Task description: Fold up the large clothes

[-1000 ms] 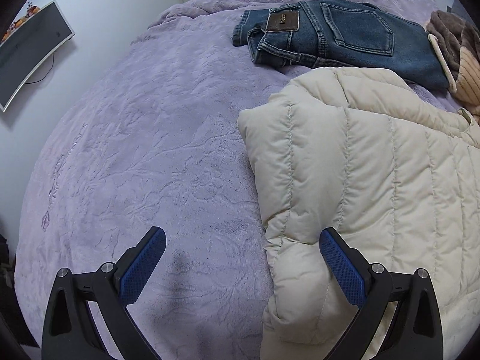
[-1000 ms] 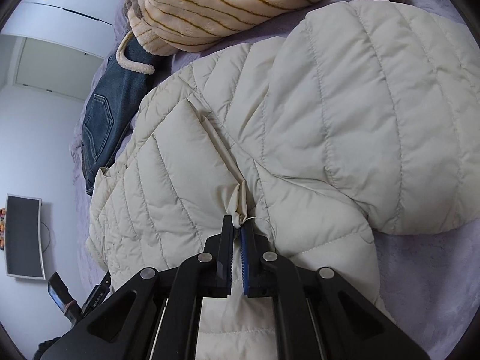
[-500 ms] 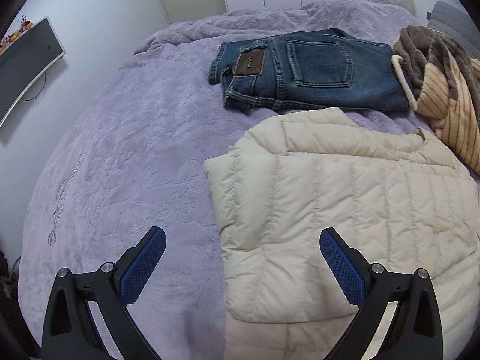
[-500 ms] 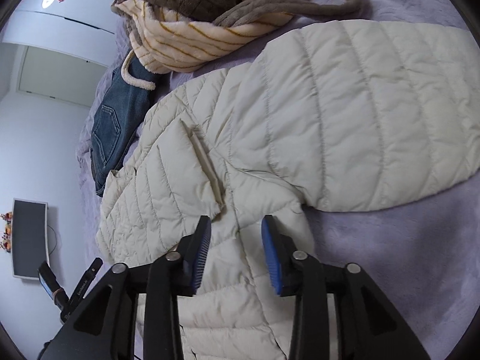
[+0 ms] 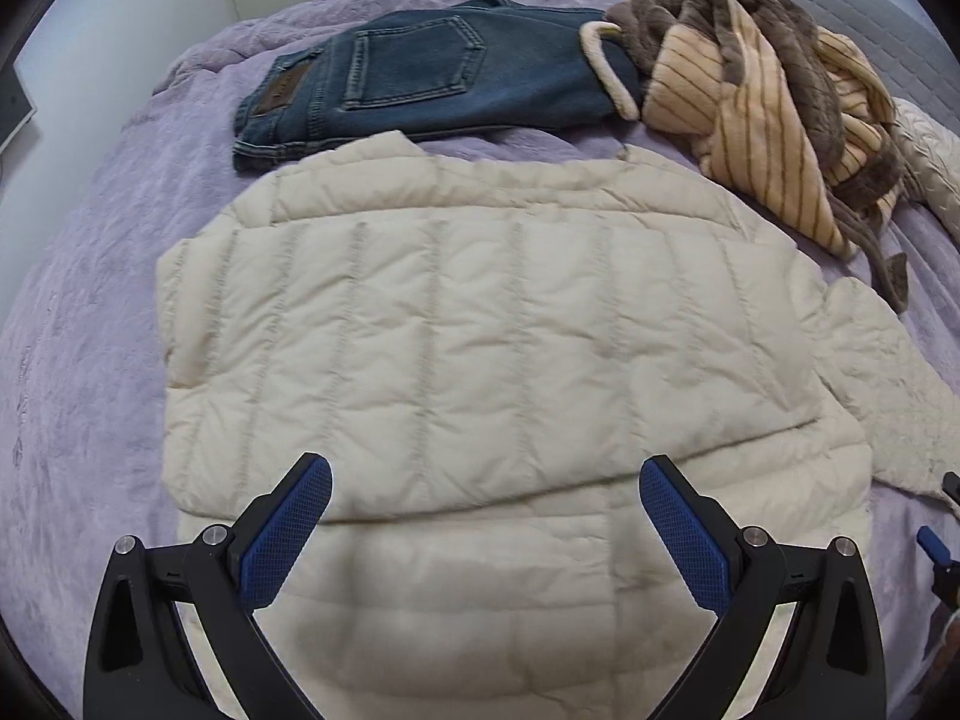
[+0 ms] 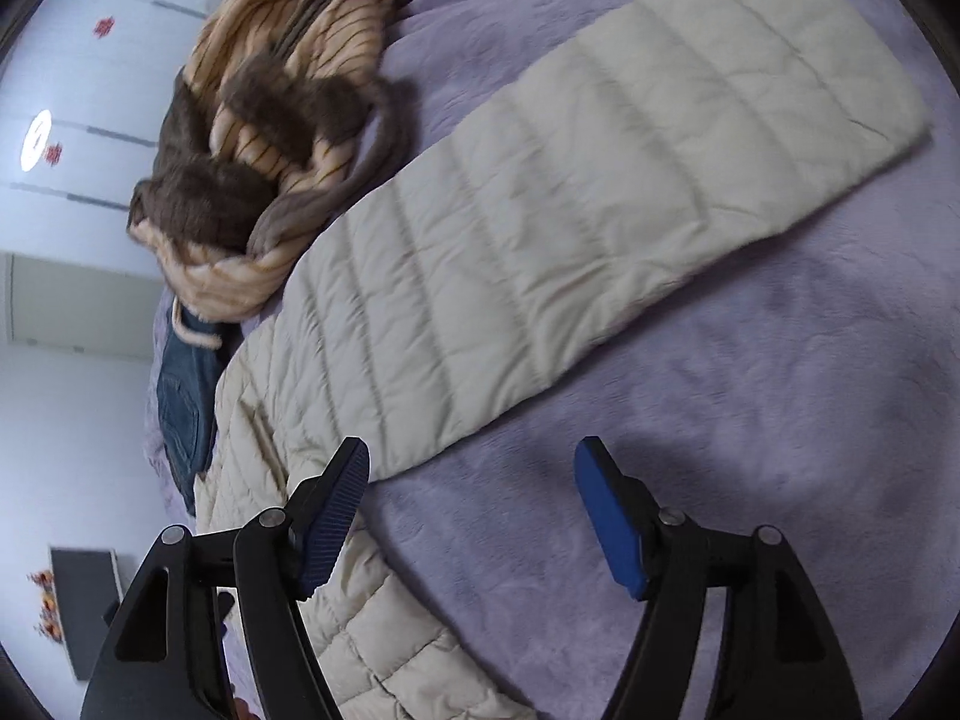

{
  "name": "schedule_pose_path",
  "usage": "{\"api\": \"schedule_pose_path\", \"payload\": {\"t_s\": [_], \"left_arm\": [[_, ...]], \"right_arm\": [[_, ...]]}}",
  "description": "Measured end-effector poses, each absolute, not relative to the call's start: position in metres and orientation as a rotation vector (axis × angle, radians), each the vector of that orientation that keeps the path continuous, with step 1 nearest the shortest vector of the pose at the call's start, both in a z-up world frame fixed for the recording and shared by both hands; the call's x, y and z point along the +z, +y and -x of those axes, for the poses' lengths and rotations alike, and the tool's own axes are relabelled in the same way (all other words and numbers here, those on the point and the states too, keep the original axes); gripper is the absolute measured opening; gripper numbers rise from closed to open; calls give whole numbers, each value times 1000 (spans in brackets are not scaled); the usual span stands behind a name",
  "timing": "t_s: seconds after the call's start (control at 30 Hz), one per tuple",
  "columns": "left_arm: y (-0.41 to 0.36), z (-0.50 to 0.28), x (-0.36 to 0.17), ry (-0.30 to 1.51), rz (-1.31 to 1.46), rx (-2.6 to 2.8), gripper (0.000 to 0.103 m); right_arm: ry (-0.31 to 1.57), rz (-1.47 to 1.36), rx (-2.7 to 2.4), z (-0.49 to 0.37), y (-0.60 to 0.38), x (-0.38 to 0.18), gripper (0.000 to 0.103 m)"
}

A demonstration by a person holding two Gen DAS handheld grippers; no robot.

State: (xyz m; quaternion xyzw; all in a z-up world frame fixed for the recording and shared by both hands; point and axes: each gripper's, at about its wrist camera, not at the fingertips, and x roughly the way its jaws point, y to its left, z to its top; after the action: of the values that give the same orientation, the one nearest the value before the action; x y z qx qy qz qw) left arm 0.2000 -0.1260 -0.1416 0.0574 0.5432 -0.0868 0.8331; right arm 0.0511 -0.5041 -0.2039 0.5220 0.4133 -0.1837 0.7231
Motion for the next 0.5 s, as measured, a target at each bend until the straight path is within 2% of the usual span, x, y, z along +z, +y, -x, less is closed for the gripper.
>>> {"api": "schedule_pose_path", "payload": {"t_s": [0.27, 0.5], "left_arm": [[-188, -170, -145, 1214, -142, -305, 103], [-201, -158, -143, 1243, -135, -324, 103]], "right_arm": [[751, -1338, -443, -24, -560, -227, 74], [607, -1580, -398, -28, -595, -251, 74]]}}
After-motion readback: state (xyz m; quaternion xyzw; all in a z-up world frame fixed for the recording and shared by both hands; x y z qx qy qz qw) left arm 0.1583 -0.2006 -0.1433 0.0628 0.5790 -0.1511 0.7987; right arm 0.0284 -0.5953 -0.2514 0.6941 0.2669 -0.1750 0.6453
